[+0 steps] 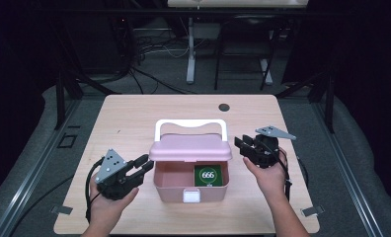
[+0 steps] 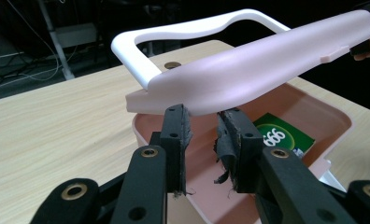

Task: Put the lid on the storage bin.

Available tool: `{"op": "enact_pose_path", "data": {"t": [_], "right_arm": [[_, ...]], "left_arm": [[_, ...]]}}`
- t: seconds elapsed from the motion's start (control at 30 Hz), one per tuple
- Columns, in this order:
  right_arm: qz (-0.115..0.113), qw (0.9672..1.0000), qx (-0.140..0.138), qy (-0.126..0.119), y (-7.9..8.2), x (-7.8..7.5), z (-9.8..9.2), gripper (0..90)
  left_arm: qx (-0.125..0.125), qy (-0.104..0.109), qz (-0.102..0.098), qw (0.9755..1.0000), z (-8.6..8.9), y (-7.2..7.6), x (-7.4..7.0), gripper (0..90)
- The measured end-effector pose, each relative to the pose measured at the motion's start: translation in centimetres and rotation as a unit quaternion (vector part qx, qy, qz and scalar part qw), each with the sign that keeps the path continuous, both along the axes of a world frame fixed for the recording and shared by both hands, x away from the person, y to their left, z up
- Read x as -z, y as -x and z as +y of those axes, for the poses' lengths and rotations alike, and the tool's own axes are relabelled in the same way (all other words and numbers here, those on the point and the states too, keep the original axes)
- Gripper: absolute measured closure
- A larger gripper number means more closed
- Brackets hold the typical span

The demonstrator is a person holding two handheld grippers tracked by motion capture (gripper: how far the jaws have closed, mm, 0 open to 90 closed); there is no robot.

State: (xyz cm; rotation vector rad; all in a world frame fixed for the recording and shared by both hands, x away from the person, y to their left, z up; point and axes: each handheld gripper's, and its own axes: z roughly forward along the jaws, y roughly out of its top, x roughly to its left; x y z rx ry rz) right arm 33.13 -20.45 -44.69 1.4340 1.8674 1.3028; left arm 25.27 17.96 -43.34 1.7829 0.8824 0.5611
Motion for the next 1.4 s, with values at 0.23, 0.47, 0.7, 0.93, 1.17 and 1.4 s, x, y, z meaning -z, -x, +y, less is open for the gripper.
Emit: {"op": "enact_pose_path", "data": {"t": [0.23, 0.47, 0.7, 0.93, 1.17, 1.4], "right_arm": [[0.007, 1.0, -0.001, 0.003, 0.0, 0.0, -0.2, 64.6], [0.002, 1.0, 0.001, -0.002, -0.1, 0.0, -0.2, 64.3], [0.001, 1.0, 0.001, -0.005, -0.1, 0.1, -0.3, 63.9], [0.001, 1.0, 0.001, -0.006, -0.2, 0.1, -0.2, 63.7], [0.007, 1.0, 0.002, -0.004, -0.2, 0.1, -0.2, 63.5], [0.004, 1.0, 0.002, -0.006, -0.2, 0.2, -0.2, 63.4]], "left_arm": [[0.005, 0.0, 0.002, 1.0, 0.1, 0.3, 0.6, 71.9], [0.01, -0.002, 0.005, 0.9999, 0.2, 0.5, 1.1, 71.8], [0.013, -0.002, 0.009, 0.9999, 0.3, 0.7, 1.5, 71.9], [0.014, -0.004, 0.014, 0.9998, 0.4, 0.9, 2.0, 72.0], [0.017, -0.004, 0.019, 0.9997, 0.4, 1.2, 2.6, 72.2], [0.019, -0.007, 0.026, 0.9995, 0.5, 1.5, 3.3, 72.2]]}}
